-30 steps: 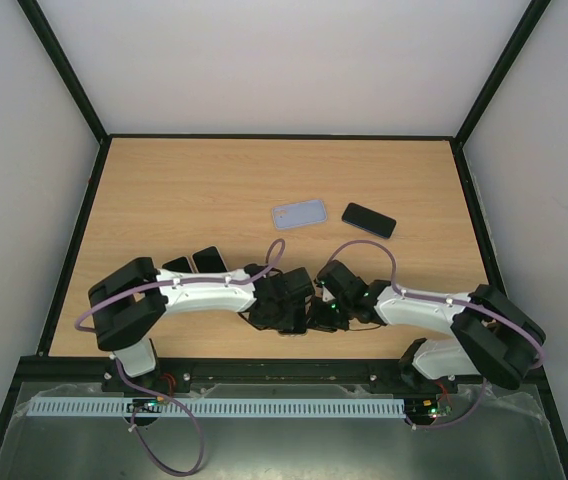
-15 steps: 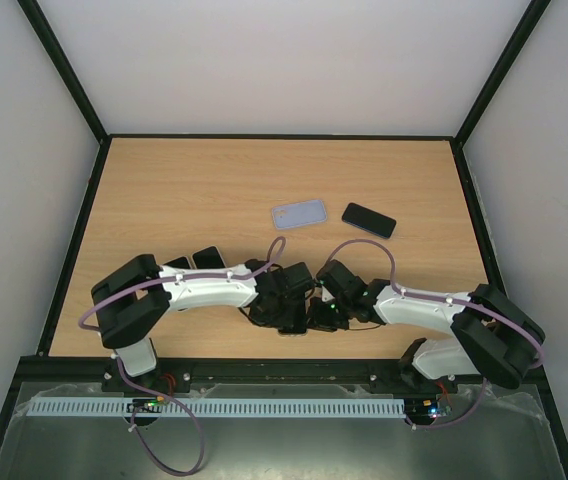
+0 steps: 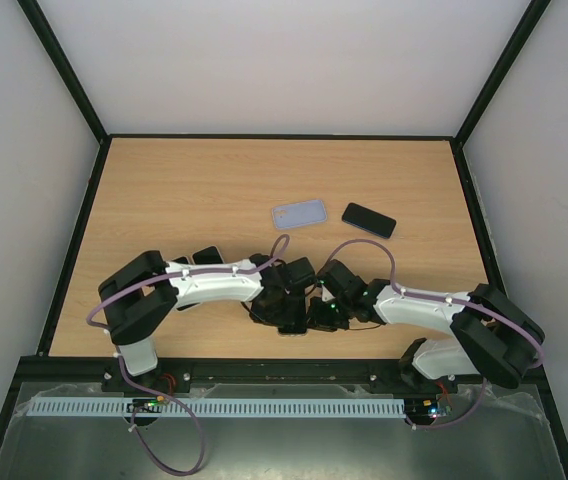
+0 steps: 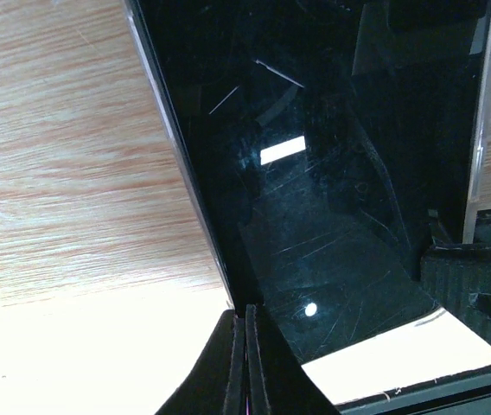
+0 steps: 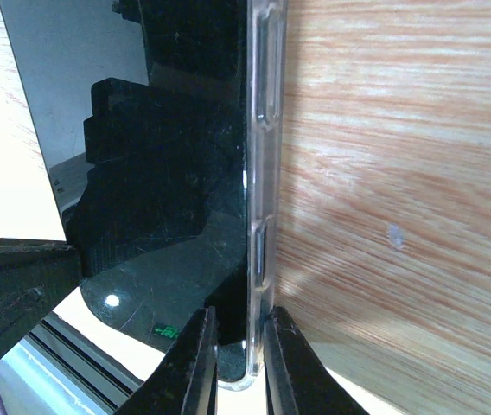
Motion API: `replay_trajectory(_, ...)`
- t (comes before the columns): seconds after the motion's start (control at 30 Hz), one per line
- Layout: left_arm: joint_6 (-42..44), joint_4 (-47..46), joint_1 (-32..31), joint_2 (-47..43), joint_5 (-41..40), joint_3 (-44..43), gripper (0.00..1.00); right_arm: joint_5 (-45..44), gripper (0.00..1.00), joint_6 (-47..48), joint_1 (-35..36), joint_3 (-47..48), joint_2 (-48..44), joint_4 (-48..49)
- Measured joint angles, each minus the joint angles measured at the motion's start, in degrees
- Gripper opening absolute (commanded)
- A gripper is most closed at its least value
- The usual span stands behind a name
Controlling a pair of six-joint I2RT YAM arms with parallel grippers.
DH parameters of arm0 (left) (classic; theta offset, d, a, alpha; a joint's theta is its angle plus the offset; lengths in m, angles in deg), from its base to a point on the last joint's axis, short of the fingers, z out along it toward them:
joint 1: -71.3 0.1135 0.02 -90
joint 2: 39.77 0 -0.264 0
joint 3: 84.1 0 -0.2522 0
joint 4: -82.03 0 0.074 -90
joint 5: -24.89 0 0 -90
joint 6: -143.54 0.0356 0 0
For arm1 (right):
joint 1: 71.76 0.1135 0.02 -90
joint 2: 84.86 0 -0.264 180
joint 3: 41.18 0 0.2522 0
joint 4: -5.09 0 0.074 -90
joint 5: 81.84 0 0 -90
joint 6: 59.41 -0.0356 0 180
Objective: Put the phone into the phone case
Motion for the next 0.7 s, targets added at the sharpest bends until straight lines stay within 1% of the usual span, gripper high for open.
replay_trajectory(0.27, -0.04, -0.26, 1.66, 0.04, 2.82, 0.31, 0.02, -0.11, 0.12, 0.04, -0.02, 0.00, -0.42, -0.13)
replay_trajectory(0.37, -0.24, -0.59, 1.77, -0.52, 2.69, 0.72, 0.03, -0.68, 0.12, 0.44, 0.02, 0.00, -0.83, -0.44)
replay_trajectory(0.63, -2.34, -7.50, 1.36, -5.33, 0.90, 6.69, 0.04, -2.01, 0.13, 1.09, 0.72, -0.07, -1.68, -0.81)
replay_trajectory(0.67, -2.43, -8.02, 1.46, -5.64, 0.92, 7.08, 0.05, -2.01, 0.13, 1.03, 0.72, -0.09, -1.68, -0.72)
replay_trajectory(0.7, -2.47, -8.44, 1.68, -5.88, 1.09, 7.41, 0.09, -1.99, 0.13, 0.96, 0.72, -0.11, -1.68, -0.66)
